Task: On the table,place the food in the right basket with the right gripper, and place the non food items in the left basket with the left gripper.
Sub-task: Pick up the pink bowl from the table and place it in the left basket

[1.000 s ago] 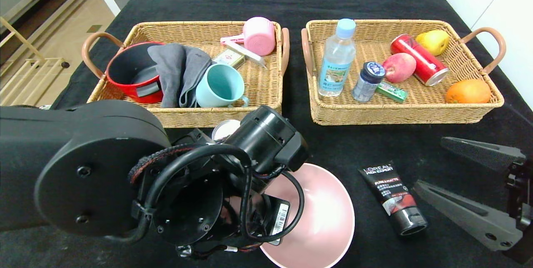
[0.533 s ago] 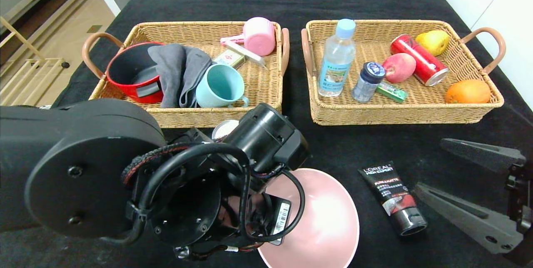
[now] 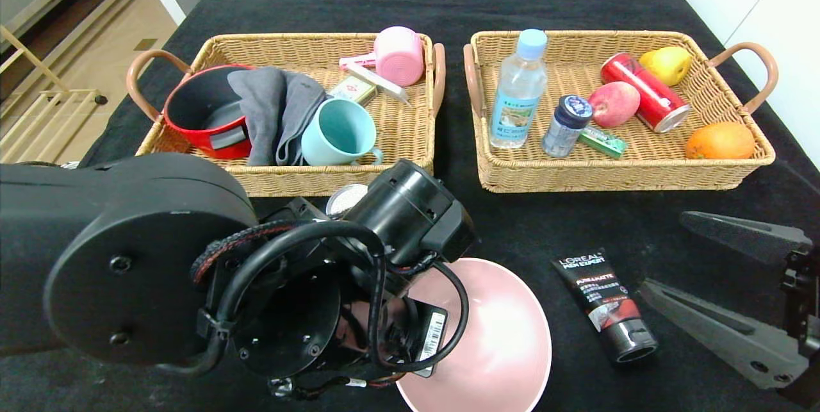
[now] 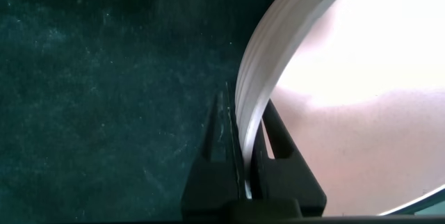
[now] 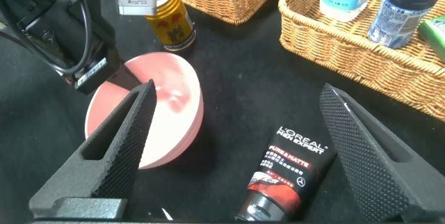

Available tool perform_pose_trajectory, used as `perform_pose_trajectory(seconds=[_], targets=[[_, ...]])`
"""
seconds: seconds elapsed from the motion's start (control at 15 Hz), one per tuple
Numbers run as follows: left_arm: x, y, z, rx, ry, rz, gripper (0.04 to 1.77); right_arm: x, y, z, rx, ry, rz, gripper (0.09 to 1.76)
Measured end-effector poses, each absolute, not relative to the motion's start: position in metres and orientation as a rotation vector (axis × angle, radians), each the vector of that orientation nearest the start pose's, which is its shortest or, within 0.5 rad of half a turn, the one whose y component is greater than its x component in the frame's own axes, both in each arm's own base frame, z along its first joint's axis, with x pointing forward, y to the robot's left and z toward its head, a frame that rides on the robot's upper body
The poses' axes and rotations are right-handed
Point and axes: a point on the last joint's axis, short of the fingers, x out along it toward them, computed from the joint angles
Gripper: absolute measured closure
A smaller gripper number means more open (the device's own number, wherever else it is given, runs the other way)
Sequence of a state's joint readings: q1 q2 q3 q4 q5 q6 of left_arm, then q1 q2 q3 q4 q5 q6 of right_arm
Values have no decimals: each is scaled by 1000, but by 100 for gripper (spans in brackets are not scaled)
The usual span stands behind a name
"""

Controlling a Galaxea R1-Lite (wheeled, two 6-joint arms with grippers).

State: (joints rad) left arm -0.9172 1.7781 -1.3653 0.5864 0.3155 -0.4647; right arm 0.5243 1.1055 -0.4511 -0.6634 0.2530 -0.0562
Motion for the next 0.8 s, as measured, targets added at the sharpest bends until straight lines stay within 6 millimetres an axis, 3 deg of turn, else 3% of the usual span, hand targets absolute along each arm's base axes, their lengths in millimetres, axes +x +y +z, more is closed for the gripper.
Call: perform_pose_trajectory(seconds=[0.33,0.8], targets=[[176,-225,229,114,898,-410,164,128,81,223,-52,-32,776,14],[153,-172,262,18,842,-423,164,129,81,221,-53,-24,777,14]])
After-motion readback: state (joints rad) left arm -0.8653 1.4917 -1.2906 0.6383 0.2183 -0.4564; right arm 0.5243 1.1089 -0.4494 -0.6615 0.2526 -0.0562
